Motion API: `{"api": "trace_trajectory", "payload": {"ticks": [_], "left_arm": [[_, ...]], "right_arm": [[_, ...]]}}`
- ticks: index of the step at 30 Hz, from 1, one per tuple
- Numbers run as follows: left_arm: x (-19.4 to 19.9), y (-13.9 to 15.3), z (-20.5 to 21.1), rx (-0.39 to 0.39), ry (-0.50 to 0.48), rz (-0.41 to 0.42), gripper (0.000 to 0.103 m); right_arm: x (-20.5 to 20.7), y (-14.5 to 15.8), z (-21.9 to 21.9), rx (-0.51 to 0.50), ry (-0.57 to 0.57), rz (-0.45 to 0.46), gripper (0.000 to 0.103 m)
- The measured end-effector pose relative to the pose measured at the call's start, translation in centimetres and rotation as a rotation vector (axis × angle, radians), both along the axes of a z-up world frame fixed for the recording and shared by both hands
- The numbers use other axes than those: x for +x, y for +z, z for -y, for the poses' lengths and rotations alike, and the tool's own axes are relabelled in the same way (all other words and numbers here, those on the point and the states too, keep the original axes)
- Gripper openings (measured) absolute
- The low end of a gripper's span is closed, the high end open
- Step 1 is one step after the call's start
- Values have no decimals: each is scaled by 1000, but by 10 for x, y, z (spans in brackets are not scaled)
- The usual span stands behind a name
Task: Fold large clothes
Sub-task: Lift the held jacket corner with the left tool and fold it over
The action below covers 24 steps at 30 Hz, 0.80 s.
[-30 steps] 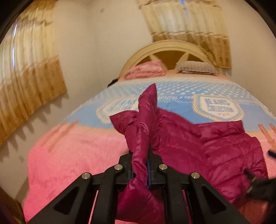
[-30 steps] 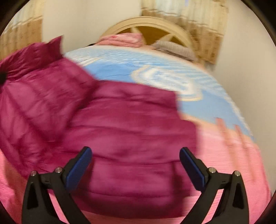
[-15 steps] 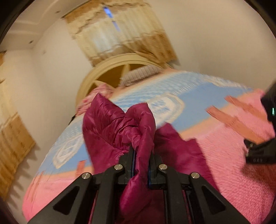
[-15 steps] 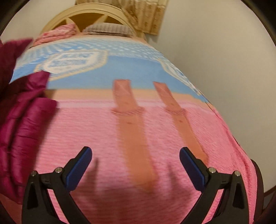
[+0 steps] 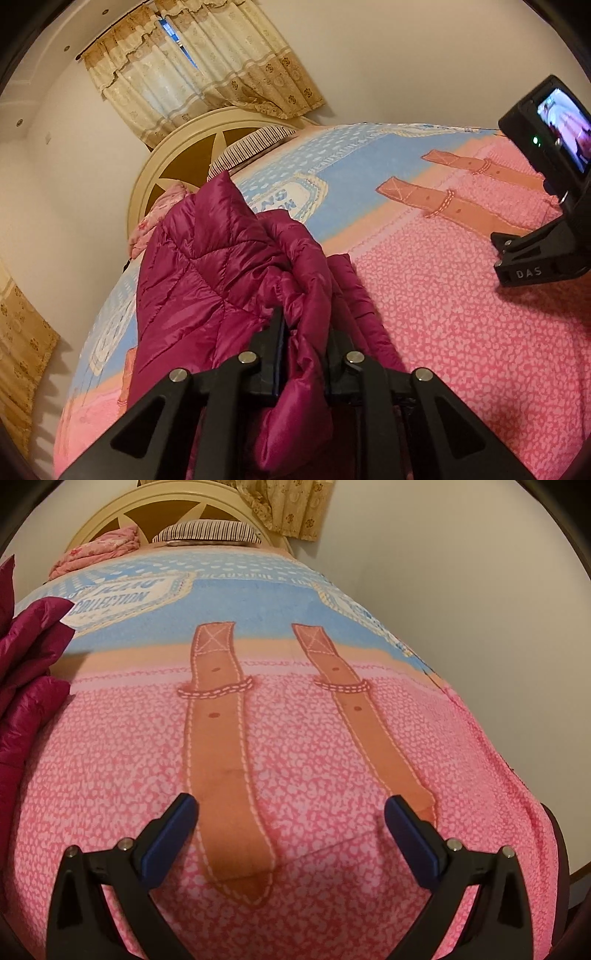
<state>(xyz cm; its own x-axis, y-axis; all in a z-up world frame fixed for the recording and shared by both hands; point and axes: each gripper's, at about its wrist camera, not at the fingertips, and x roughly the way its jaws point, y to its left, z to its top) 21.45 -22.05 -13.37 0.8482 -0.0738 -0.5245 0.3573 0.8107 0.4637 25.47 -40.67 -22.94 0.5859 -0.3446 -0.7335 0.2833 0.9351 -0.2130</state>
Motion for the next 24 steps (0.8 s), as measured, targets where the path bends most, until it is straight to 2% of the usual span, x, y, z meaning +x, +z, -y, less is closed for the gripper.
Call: {"api": "trace_trajectory", "payload": {"ticks": [8, 10, 12, 13, 17, 22, 24], "left_arm": [[-17, 19, 10, -6, -22, -1, 29], [-30, 32, 13, -16, -46, 26, 44], [-41, 44, 15, -30, -55, 59, 78], [-47, 50, 14, -38, -59, 79, 82], [-59, 68, 9, -40, -70, 128, 83], [-51, 84, -24, -77, -12, 133, 83], [-41, 87, -43, -91, 36, 159, 84]], "right_arm": [[1, -3, 1, 8, -2, -1, 103], [1, -3, 2, 14, -3, -3, 103], [2, -4, 2, 18, -4, -4, 103], [1, -4, 2, 17, -4, -3, 103], [3, -4, 4, 26, -4, -5, 103], [4, -3, 2, 16, -5, -3, 103], [5, -2, 0, 13, -12, -4, 103]]}}
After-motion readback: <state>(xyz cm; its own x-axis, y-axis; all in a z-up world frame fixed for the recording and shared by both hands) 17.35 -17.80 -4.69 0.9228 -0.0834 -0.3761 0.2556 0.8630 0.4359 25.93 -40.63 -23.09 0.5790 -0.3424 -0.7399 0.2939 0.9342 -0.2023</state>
